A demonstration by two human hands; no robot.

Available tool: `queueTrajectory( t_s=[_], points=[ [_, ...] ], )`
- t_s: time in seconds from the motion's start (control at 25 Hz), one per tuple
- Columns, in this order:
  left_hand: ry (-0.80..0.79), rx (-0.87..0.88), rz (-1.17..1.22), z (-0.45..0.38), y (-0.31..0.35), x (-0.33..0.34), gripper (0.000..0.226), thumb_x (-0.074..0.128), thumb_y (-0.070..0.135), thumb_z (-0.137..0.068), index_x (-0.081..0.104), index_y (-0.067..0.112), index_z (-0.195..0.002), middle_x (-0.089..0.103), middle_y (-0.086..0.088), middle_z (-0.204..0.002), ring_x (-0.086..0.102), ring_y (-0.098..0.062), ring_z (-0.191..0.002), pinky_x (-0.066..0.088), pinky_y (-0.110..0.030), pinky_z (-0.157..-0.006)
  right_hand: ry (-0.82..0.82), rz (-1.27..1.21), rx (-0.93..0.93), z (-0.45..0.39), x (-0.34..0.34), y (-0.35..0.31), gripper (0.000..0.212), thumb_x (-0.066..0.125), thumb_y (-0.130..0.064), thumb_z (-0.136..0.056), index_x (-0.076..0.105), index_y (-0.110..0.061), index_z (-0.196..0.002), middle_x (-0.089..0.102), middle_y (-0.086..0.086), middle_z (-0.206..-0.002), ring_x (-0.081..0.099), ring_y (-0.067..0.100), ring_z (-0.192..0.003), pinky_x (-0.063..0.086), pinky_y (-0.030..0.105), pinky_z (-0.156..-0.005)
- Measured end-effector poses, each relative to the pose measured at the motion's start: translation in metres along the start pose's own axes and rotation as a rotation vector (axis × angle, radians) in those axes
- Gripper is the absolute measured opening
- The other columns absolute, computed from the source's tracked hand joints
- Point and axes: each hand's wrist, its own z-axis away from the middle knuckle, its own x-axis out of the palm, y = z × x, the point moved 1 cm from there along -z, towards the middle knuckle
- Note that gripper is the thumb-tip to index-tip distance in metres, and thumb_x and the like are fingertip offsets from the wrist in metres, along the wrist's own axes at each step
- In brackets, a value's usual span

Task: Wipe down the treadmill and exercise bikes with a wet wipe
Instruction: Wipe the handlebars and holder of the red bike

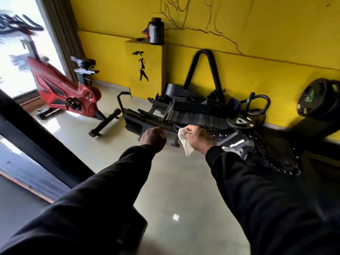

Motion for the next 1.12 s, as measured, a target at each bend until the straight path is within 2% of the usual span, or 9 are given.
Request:
queueTrajectory(
  t_s=[0.16,0.32,0.48,0.64,0.72,0.84,0.88,1.0,1.12],
  points=[
    [0.062,-0.141,-0.021,-0.107,0.0,-0.015,0.022,0.055,0.031,-0.092,0.07,0.017,-0.101,0.068,-0.012,-0.107,0.062,-0.033,-0.1,0.043,-0.03,-0.074,-0.155,-0.036,-0.071,-0.146,0.008,-0.024,0.012,0.06,-0.031,-0.091,0.067,-0.021,-0.093,0.071,0.006,-0.098,0.066,0.028,-0.095,0.05,0.032,-0.076],
    [0.17,-0.279,-0.026,-0.195,-0.026,-0.041,0.021,0.056,0.026,-0.091,0.07,0.019,-0.106,0.069,-0.012,-0.11,0.063,-0.033,-0.103,0.047,-0.033,-0.078,-0.25,0.036,-0.228,-0.244,0.047,-0.081,0.019,0.06,-0.025,-0.089,0.066,-0.015,-0.105,0.067,0.008,-0.109,0.062,0.027,-0.102,0.051,0.033,-0.087],
    [0.203,-0.328,0.0,-0.294,-0.068,-0.048,0.023,0.053,0.028,-0.092,0.069,0.019,-0.107,0.068,-0.012,-0.113,0.063,-0.033,-0.105,0.047,-0.033,-0.082,-0.294,0.093,-0.284,-0.343,0.096,-0.114,0.023,0.068,-0.035,-0.087,0.064,-0.016,-0.098,0.063,0.0,-0.093,0.06,0.02,-0.088,0.05,0.026,-0.073],
    [0.267,-0.393,0.021,-0.42,-0.116,-0.091,0.028,0.05,0.032,-0.095,0.068,0.018,-0.111,0.067,-0.015,-0.114,0.062,-0.036,-0.106,0.044,-0.032,-0.08,-0.364,0.123,-0.333,-0.471,0.145,-0.183,0.005,0.059,-0.021,-0.09,0.063,-0.019,-0.093,0.069,0.003,-0.101,0.063,0.023,-0.092,0.049,0.026,-0.071],
    [0.287,-0.402,0.013,-0.466,-0.135,-0.116,0.026,0.053,0.034,-0.094,0.07,0.018,-0.105,0.069,-0.015,-0.11,0.063,-0.035,-0.101,0.048,-0.034,-0.08,-0.377,0.071,-0.376,-0.517,0.162,-0.218,0.012,0.056,-0.019,-0.091,0.067,-0.018,-0.095,0.068,0.002,-0.098,0.062,0.021,-0.091,0.044,0.023,-0.068],
    [0.355,-0.45,0.003,-0.533,-0.174,-0.155,0.026,0.058,0.028,-0.091,0.071,0.016,-0.11,0.069,-0.015,-0.11,0.064,-0.035,-0.101,0.05,-0.034,-0.083,-0.381,-0.004,-0.411,-0.589,0.208,-0.271,0.016,0.056,-0.013,-0.089,0.069,-0.013,-0.08,0.066,-0.002,-0.076,0.062,0.014,-0.073,0.039,0.009,-0.052],
    [0.382,-0.475,-0.011,-0.557,-0.191,-0.168,0.026,0.057,0.025,-0.091,0.07,0.016,-0.111,0.068,-0.016,-0.112,0.063,-0.035,-0.102,0.049,-0.034,-0.083,-0.386,-0.028,-0.427,-0.615,0.228,-0.292,0.021,0.055,-0.015,-0.089,0.068,-0.01,-0.075,0.065,-0.002,-0.069,0.061,0.015,-0.068,0.04,0.01,-0.049],
    [0.465,-0.522,-0.052,-0.625,-0.238,-0.203,0.024,0.055,0.024,-0.09,0.07,0.015,-0.106,0.068,-0.019,-0.112,0.063,-0.037,-0.103,0.048,-0.034,-0.084,-0.412,-0.088,-0.49,-0.686,0.282,-0.35,0.033,0.057,-0.03,-0.09,0.071,-0.008,-0.07,0.07,0.006,-0.073,0.063,0.023,-0.071,0.049,0.028,-0.064],
    [0.51,-0.609,-0.066,-0.692,-0.274,-0.246,0.023,0.056,0.024,-0.089,0.07,0.015,-0.106,0.068,-0.017,-0.112,0.063,-0.035,-0.104,0.047,-0.031,-0.083,-0.492,-0.123,-0.626,-0.757,0.333,-0.411,0.017,0.073,-0.026,-0.081,0.073,-0.009,-0.081,0.072,0.003,-0.08,0.066,0.019,-0.075,0.054,0.03,-0.068]
  ],
)
